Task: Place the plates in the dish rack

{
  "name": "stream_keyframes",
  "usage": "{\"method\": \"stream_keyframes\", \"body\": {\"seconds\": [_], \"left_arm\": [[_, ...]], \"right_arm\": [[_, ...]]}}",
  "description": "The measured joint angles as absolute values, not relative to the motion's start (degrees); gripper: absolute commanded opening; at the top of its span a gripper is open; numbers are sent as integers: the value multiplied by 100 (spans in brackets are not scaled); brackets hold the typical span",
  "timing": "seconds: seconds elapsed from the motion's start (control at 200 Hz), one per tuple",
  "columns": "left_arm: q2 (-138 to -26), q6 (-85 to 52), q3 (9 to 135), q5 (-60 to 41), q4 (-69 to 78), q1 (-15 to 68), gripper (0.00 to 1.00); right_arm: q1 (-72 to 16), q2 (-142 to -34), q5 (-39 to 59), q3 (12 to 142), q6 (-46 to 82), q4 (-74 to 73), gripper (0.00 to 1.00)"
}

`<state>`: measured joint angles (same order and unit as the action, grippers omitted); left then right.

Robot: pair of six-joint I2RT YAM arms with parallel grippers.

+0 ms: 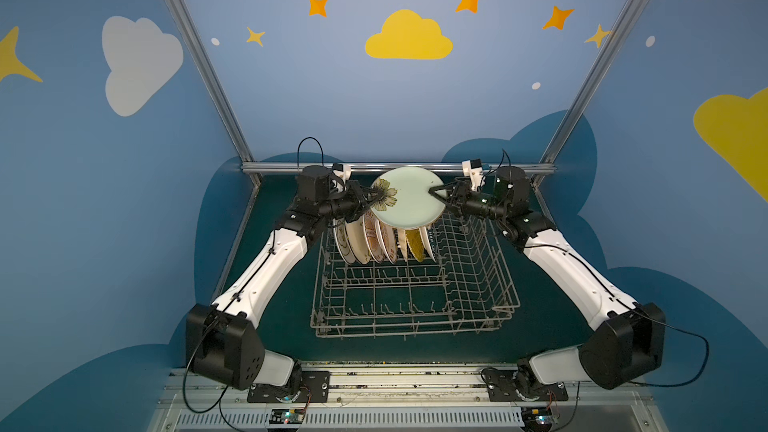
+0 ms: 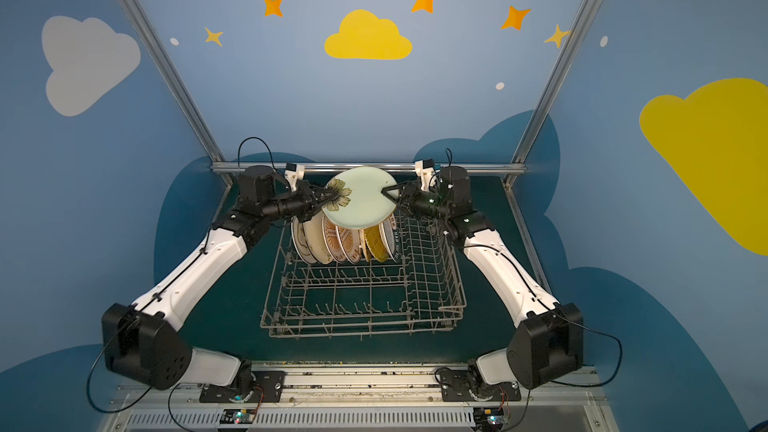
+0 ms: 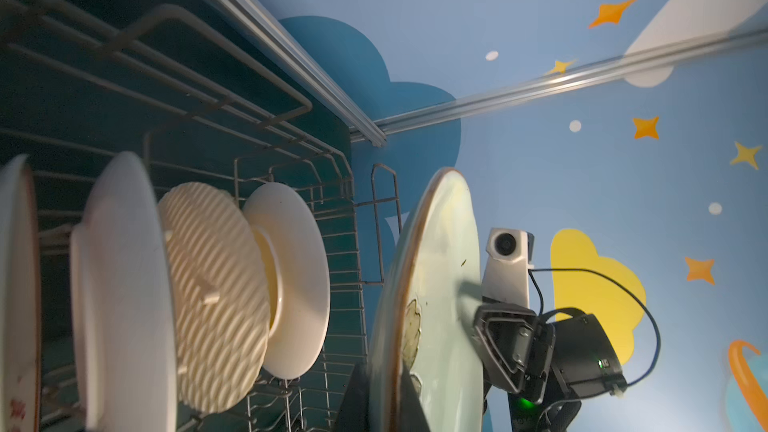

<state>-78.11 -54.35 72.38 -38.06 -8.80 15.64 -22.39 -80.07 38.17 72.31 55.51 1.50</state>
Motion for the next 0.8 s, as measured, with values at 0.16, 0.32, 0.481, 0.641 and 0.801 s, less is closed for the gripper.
{"method": "stream_keyframes", "body": {"seconds": [0.16, 0.32, 0.481, 0.641, 0.801], "left_arm": [[-6801, -4799, 7634, -2790, -2508, 1551, 4], [-6018, -4007, 8510, -1568, -4281, 1614, 4], [-5404, -3328, 9039, -454, -5986, 1629, 4], [-5269, -2724, 9312, 301, -7393, 1629, 4], [-5474, -2099, 9574, 746, -8193, 1629, 4]], "right_arm": [[-2255, -7693, 3732, 7437, 5089, 167, 86], [-2290, -7594, 3498, 7566, 4678, 274, 86], [-2491, -7594, 3124, 7566, 4241, 652, 86], [-2746, -7592, 2803, 7566, 3841, 1022, 86], [-2899, -7592, 2591, 7566, 3594, 1275, 86]]}}
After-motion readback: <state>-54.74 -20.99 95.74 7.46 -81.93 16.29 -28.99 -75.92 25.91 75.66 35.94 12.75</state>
